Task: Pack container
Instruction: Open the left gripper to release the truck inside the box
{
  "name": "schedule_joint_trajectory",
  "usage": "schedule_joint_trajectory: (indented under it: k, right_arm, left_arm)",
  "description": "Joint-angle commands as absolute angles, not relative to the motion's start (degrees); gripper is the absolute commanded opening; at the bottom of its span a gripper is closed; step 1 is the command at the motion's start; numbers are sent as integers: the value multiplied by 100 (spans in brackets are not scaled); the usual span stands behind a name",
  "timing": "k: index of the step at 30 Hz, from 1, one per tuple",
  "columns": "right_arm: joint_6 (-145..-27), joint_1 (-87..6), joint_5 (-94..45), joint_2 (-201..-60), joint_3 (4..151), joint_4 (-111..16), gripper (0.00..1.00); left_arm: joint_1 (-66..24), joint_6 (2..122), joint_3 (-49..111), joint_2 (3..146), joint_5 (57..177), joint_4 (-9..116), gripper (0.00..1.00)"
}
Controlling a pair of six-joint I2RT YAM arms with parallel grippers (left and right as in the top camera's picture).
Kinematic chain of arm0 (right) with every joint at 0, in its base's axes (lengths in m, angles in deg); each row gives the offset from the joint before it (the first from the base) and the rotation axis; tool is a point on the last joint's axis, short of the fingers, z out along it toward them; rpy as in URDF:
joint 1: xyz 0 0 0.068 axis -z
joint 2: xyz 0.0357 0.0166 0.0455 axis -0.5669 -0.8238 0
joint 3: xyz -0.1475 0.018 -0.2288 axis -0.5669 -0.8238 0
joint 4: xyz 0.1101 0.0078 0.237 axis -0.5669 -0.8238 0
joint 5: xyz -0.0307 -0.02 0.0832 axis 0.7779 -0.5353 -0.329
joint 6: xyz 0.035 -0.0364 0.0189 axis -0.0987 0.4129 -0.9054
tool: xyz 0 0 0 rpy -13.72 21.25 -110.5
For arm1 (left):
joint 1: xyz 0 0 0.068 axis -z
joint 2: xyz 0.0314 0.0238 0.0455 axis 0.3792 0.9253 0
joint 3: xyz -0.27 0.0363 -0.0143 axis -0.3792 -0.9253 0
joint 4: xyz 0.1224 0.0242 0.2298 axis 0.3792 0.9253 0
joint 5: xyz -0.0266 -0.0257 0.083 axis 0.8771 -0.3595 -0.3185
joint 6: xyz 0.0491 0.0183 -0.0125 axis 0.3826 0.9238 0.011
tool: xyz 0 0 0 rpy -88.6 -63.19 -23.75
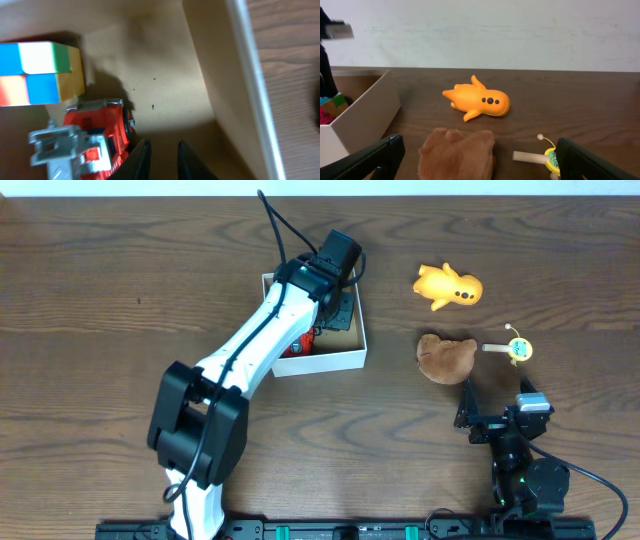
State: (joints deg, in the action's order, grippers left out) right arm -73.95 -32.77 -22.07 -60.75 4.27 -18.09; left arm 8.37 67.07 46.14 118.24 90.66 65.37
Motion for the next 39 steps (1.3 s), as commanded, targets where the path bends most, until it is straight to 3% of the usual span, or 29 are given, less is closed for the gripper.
schedule_joint_trajectory:
  k: [1,16,25,39]
  right_arm:
    - [-7327,-3229,-2188,-6044,414,-1822,99]
    - [-7327,-3229,-2081,-6044,414,-1826,99]
    - [-7327,-3229,-2081,-6044,414,-1828,99]
    - [-7327,-3229,-2035,-6044,414,-1839,99]
  left_arm:
    - [835,6821,4516,12034,9066,6553,19]
    - [833,6974,4516,12298,8666,7027,20]
    - [828,6974,4516,12298,7638,7250,20]
    - [828,6970,4516,12296,7474,7353,20]
